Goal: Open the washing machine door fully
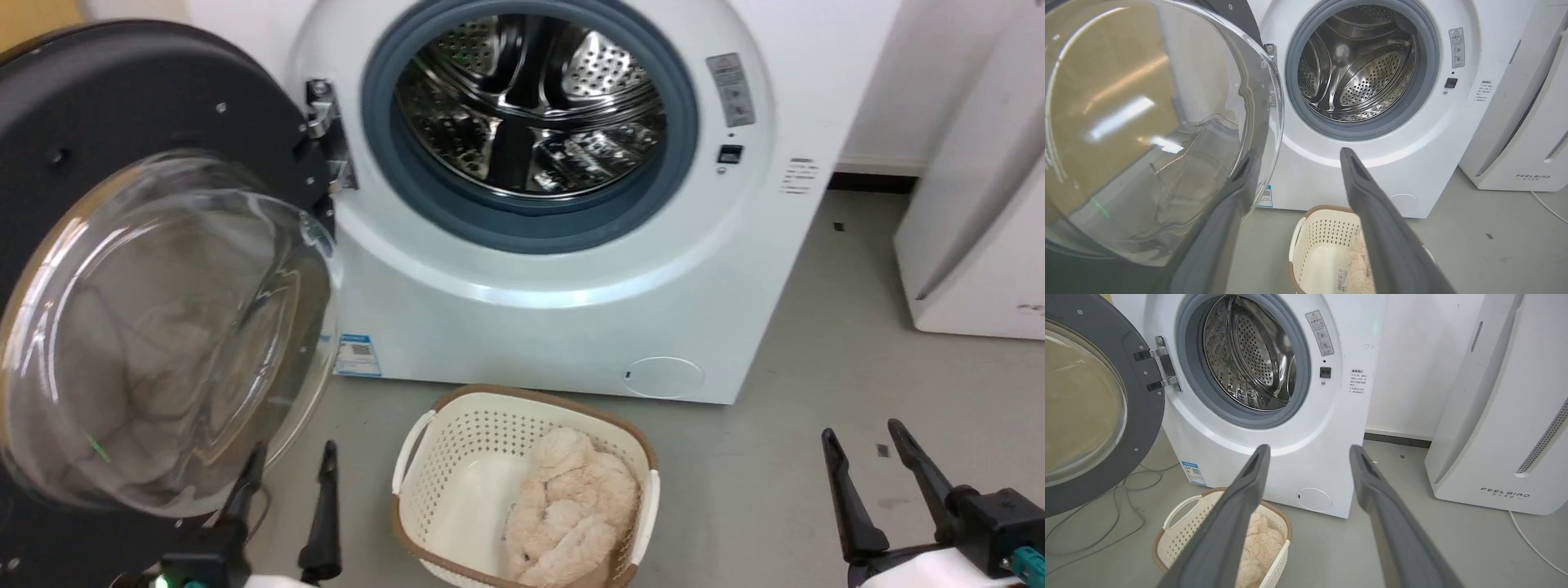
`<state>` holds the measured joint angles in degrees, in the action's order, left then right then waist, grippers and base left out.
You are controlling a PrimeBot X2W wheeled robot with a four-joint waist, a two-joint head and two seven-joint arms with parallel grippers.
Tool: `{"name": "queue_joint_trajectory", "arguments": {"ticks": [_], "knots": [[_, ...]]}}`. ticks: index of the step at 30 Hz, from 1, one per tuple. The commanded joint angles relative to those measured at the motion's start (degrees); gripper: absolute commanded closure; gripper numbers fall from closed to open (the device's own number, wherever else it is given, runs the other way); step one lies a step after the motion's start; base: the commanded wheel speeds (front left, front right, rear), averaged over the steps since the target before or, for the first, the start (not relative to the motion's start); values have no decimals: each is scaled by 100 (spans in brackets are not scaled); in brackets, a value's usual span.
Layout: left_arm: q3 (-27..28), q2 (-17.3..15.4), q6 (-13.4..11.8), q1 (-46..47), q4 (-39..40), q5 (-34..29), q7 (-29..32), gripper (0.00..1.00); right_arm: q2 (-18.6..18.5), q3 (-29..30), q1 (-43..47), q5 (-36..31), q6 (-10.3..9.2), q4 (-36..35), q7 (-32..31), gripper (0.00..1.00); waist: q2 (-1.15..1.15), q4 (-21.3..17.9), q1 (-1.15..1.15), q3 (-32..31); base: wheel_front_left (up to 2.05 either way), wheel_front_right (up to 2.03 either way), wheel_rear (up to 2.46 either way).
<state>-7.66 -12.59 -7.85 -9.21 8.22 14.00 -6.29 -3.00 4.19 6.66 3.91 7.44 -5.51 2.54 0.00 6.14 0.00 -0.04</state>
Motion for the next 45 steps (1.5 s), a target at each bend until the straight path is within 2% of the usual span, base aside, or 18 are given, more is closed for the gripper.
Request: {"name": "queue_joint_trajectory", "arguments": {"ticks": [1, 9, 19, 20, 45], "knots": [[-38, -33, 33, 120, -48, -48, 9, 0, 13, -10, 112, -39, 5, -71, -28, 0, 0, -123, 0, -37, 0, 0, 0], [-203, -96, 86, 277, -441, -146, 73, 0, 13, -53, 269, -57, 5, -301, -212, 0, 0, -441, 0, -137, 0, 0, 0], [-258, -97, 61, 252, -633, -121, 32, 0, 13, -62, 333, 21, 5, -318, -244, 0, 0, -442, 0, -150, 0, 0, 0], [-267, -77, 75, 225, -632, -113, 63, 100, 0, -64, 253, 14, 0, -287, -245, 100, 0, -441, 0, -150, 0, 0, 0], [-89, 108, 198, 341, -667, -336, 165, 100, 1, -128, 84, -54, 1, -137, -247, 100, 0, -468, 0, -124, 0, 0, 0]]}}
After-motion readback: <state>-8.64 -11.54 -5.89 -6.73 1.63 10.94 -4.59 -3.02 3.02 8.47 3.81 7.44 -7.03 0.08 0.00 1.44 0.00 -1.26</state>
